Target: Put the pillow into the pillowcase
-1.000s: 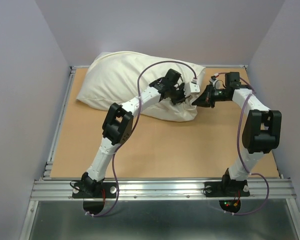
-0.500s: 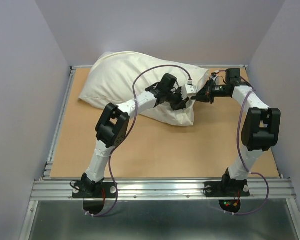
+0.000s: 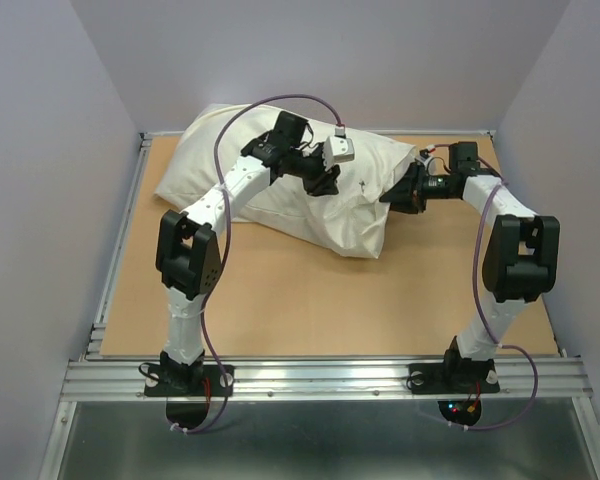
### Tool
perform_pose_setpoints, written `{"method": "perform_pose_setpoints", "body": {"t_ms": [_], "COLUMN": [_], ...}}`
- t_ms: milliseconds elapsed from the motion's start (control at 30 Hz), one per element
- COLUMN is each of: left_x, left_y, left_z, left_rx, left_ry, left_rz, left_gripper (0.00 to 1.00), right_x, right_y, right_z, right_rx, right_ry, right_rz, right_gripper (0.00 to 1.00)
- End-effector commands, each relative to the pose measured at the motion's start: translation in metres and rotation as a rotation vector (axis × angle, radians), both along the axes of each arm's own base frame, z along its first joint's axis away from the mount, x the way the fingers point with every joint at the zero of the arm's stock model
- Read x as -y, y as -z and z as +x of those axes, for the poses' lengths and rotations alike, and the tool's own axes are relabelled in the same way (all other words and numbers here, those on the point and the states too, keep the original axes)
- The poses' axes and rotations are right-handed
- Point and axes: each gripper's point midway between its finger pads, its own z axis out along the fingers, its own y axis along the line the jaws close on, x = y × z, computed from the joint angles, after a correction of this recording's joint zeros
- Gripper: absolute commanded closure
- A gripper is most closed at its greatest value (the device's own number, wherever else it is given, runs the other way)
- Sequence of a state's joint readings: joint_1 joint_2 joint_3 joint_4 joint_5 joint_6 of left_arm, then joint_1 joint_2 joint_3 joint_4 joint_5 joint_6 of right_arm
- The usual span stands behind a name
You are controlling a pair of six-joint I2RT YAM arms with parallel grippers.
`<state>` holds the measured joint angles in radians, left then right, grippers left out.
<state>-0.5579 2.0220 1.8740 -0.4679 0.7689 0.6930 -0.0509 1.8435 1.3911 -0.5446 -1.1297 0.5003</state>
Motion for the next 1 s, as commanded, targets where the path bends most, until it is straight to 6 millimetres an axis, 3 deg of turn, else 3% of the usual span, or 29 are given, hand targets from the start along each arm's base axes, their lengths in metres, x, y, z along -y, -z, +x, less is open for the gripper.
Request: {"method": "perform_pose_setpoints", "body": {"t_ms": [0, 67, 200, 300, 367, 467, 500, 633, 667, 833, 967], "left_x": [-0.008, -0.009, -0.011, -0.007, 0.001, 0.014, 0.017, 0.035, 0.039, 0.064, 0.063], "left_y": [-0.048, -0.047, -0.049, -0.054, -0.056, -0.058, -0.058, -0.051, -0.048, -0.019, 0.0], "left_z": [-0.014, -0.013, -0.01, -0.008, -0.011, -0.016, -0.017, -0.021, -0.022, -0.023, -0.01], "left_rx": [0.052, 0.052, 0.082, 0.098, 0.12, 0.127, 0.125, 0.113, 0.106, 0.113, 0.116], "left_ry": [0.055, 0.05, 0.037, 0.023, 0.017, 0.017, 0.016, 0.005, -0.001, -0.029, -0.083], "left_rz": [-0.035, -0.029, -0.014, -0.015, -0.011, -0.026, -0.029, -0.036, -0.035, 0.003, 0.034], "left_gripper": [0.57, 0.56, 0.53, 0.48, 0.43, 0.38, 0.37, 0.27, 0.17, 0.17, 0.28], "right_x": [-0.002, 0.0, 0.021, 0.044, 0.06, 0.07, 0.068, 0.051, 0.047, 0.034, 0.028], "right_y": [-0.002, 0.002, 0.016, 0.018, 0.009, -0.009, -0.026, -0.05, -0.051, -0.042, -0.028], "right_z": [-0.014, -0.02, -0.023, -0.024, -0.013, -0.004, 0.002, 0.007, 0.006, 0.005, 0.007], "right_rx": [0.074, 0.063, 0.115, 0.119, 0.164, 0.221, 0.256, 0.289, 0.289, 0.264, 0.249], "right_ry": [-0.022, -0.022, -0.027, -0.014, 0.029, 0.064, 0.085, 0.078, 0.071, 0.038, 0.015], "right_rz": [-0.031, -0.062, -0.273, -0.449, -0.567, -0.626, -0.617, -0.531, -0.516, -0.496, -0.529], "right_gripper": [0.47, 0.37, 0.35, 0.39, 0.42, 0.51, 0.54, 0.55, 0.55, 0.47, 0.41]}}
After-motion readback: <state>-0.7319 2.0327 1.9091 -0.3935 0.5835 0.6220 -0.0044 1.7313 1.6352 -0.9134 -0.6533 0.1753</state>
